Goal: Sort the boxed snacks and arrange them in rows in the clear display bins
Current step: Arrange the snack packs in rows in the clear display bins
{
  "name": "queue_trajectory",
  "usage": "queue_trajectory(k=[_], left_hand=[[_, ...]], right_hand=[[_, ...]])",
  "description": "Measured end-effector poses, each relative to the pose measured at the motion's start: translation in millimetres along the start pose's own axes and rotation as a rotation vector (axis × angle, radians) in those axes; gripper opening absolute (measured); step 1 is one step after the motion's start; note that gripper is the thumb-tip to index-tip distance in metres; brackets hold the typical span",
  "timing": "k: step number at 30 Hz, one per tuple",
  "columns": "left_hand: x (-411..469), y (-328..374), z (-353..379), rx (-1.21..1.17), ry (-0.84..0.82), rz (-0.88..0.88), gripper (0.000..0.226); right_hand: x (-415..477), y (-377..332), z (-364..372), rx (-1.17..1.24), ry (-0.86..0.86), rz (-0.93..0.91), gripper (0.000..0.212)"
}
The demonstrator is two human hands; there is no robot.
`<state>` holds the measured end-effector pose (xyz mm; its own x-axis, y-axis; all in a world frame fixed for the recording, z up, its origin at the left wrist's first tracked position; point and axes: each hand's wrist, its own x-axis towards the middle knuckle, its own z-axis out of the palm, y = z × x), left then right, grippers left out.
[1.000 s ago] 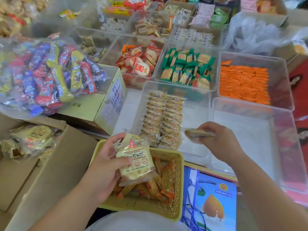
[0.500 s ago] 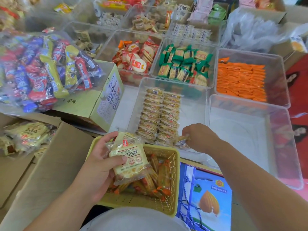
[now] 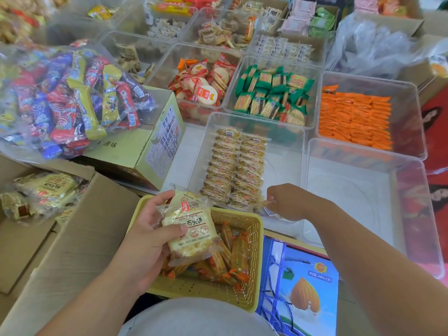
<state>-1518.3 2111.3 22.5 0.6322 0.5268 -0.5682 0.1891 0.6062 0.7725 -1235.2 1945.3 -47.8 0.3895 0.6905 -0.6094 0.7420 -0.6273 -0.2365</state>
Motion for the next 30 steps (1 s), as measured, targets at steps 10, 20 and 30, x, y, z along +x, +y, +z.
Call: queue_trajectory(k=[10, 20, 30], left_hand=[[0, 0, -1, -0.020, -0.011, 0.012, 0.074], [2, -3, -7, -0.017, -0.012, 0.019, 0.075], [7, -5, -8, -0.029, -0.020, 0.027, 0.077]], right_hand=[[6, 7, -5, -0.186, -0.106, -0.019, 0.041], [14, 0, 1, -0.289, -0.240, 0.037, 0.031], [35, -3, 13, -0.322, -0.323, 0.047, 0.035]])
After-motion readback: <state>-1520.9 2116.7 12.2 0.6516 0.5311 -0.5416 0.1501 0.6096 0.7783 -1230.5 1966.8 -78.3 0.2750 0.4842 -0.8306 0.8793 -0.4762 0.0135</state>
